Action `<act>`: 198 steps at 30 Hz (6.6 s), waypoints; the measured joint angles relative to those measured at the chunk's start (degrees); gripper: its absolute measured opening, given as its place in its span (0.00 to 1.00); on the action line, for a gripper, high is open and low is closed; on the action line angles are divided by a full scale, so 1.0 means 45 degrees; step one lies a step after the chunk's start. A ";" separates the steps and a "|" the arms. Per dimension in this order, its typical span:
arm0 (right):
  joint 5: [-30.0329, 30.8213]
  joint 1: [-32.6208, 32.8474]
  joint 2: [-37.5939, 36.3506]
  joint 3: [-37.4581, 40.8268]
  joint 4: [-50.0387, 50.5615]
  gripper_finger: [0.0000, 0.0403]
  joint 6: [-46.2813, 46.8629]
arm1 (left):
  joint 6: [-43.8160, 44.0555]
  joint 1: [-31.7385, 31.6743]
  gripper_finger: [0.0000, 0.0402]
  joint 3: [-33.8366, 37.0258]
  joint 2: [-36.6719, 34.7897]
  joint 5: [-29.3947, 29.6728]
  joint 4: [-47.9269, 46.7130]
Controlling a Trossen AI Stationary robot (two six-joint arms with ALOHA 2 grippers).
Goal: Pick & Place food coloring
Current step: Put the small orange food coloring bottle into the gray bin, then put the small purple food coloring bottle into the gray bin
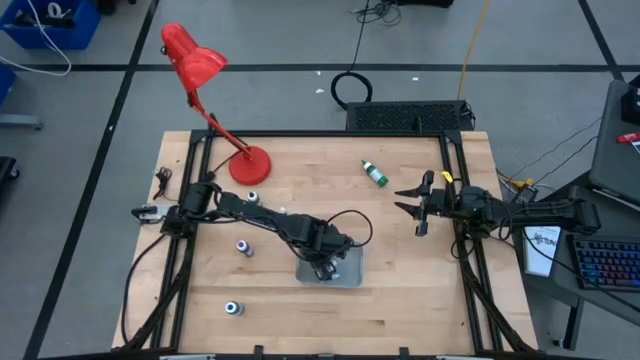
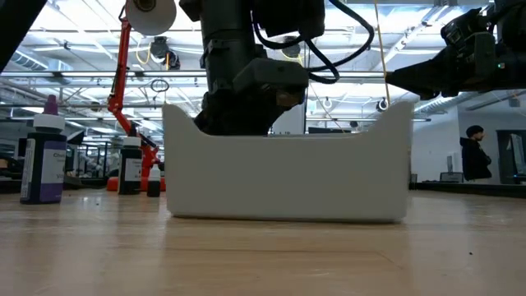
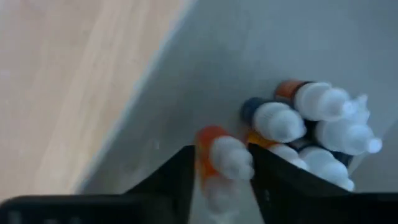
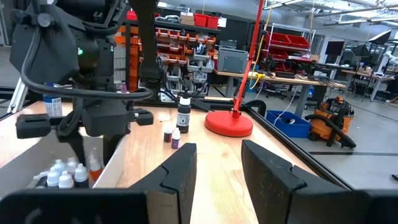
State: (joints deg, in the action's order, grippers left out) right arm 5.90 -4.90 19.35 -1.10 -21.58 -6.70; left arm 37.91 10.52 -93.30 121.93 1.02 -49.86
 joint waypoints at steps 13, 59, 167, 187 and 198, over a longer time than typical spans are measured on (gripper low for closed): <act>0.0003 -0.0002 0.0000 0.0000 0.0003 0.29 -0.0002 | 0.0019 -0.0029 0.57 0.0005 0.0000 -0.0230 0.0014; 0.0000 0.0003 0.0000 0.0000 0.0003 0.29 -0.0005 | -0.0161 -0.0087 0.49 -0.0005 -0.0024 -0.0180 -0.0214; 0.0003 -0.0002 0.0010 0.0000 0.0003 0.29 0.0000 | 0.0019 -0.3492 0.36 0.5081 -0.4206 0.1721 -0.0559; 0.0003 0.0001 0.0015 0.0000 0.0003 0.29 0.0000 | 0.0112 -0.3492 0.36 0.5081 -0.3911 0.1889 -0.0667; 0.0003 0.0001 0.0015 0.0000 0.0023 0.29 -0.0002 | 0.0213 -0.3497 0.36 0.5110 -0.3560 0.1875 -0.0588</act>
State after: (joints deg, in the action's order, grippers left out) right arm 5.91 -4.90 19.42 -1.10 -21.47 -6.71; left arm 38.87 -5.21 -70.30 105.91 9.45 -52.51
